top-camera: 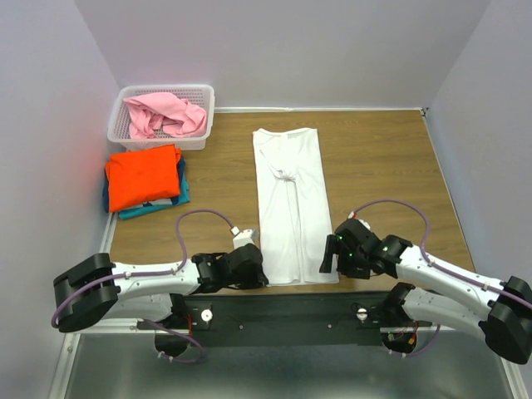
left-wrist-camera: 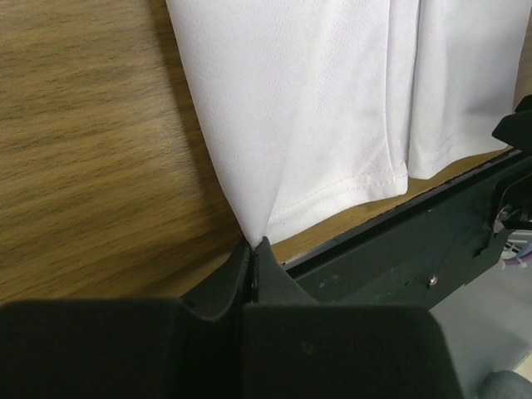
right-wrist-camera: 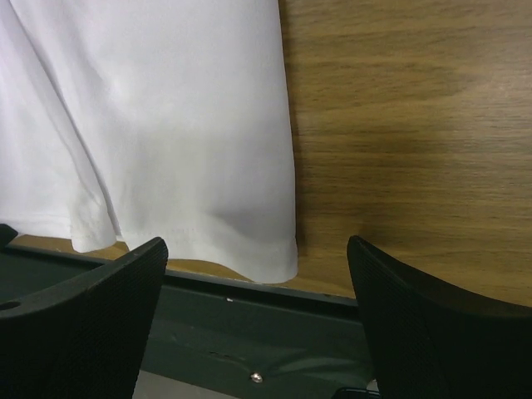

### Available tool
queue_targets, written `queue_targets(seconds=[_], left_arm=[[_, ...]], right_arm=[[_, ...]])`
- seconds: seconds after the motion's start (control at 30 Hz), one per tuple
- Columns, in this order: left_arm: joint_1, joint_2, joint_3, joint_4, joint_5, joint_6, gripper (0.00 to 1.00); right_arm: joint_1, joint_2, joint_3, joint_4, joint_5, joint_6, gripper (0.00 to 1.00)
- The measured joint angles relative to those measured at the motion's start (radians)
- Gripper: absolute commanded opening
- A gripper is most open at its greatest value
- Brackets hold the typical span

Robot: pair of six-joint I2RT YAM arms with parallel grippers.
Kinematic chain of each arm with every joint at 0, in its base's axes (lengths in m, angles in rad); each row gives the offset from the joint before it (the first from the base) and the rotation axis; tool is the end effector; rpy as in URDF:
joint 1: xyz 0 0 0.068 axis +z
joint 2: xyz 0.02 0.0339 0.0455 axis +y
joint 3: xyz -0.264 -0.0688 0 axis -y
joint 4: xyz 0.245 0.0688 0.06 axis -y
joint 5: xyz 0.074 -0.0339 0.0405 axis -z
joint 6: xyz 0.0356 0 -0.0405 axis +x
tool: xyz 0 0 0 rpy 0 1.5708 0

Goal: Fold and stack the t-shirts

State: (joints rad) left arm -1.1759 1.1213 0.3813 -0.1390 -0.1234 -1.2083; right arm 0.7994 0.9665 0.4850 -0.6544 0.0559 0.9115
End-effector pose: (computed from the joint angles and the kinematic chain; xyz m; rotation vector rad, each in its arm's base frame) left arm 0.0796 -0.1796 0.1462 -0.1021 2.6535 -0.8283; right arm 0.1137 0.1141 0.1711 0.1732 2.7802 0.4135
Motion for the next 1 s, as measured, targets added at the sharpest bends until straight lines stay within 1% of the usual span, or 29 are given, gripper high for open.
queue_targets(seconds=[0.1,0.13,0.17,0.2,0.3,0.43,0.5,0.53,0.6,0.63,0.67,0.7,0.73,0.83,0.93,1.0], left_arm=[[0.000,-0.005,-0.005,0.000,0.000,0.000,0.00],[0.000,-0.005,-0.006,0.000,-0.001,0.000,0.00],[0.000,-0.005,-0.008,0.000,-0.001,0.000,0.00],[0.000,-0.005,-0.010,0.001,-0.001,0.000,0.00],[0.000,-0.005,-0.011,0.001,-0.001,0.000,0.00],[0.000,-0.005,-0.011,0.001,-0.001,0.000,0.00],[0.000,-0.005,-0.012,0.002,0.000,-0.001,0.00],[0.000,-0.005,-0.013,0.003,-0.001,-0.001,0.00],[0.000,-0.005,-0.016,0.003,0.000,-0.001,0.00],[0.000,-0.005,-0.018,0.003,0.000,-0.001,0.00],[0.000,-0.005,-0.018,0.003,0.000,-0.001,0.00],[0.000,-0.005,-0.019,0.004,0.000,-0.001,0.00],[0.000,-0.005,-0.018,0.004,0.000,-0.001,0.00],[0.000,-0.005,-0.019,0.005,0.000,-0.001,0.00],[0.000,-0.005,-0.019,0.010,0.000,0.000,0.00],[0.000,-0.005,-0.019,0.011,-0.001,0.000,0.00]], right_arm=[[0.000,0.000,-0.007,-0.002,-0.016,0.010,0.81],[0.000,0.000,-0.009,-0.002,-0.021,0.010,0.76],[0.000,-0.001,-0.011,-0.002,-0.025,0.011,0.73],[0.000,-0.002,-0.015,-0.002,-0.029,0.015,0.66],[0.000,-0.003,-0.026,-0.003,-0.035,0.025,0.63],[0.000,-0.002,-0.041,-0.003,-0.042,0.033,0.50],[0.000,-0.001,-0.047,-0.002,-0.047,0.037,0.49],[0.000,-0.002,-0.051,-0.002,-0.053,0.039,0.43],[0.000,-0.003,-0.055,0.002,-0.062,0.042,0.39],[0.000,-0.003,-0.058,0.006,-0.070,0.043,0.32],[0.000,-0.003,-0.064,0.009,-0.078,0.045,0.30],[0.000,-0.002,-0.066,0.012,-0.080,0.047,0.23],[0.000,-0.002,-0.068,0.014,-0.082,0.047,0.19],[0.000,0.001,-0.070,0.017,-0.087,0.049,0.11],[0.000,-0.006,-0.070,0.018,-0.085,0.045,0.08],[0.000,-0.018,-0.069,0.018,-0.071,0.040,0.07]])
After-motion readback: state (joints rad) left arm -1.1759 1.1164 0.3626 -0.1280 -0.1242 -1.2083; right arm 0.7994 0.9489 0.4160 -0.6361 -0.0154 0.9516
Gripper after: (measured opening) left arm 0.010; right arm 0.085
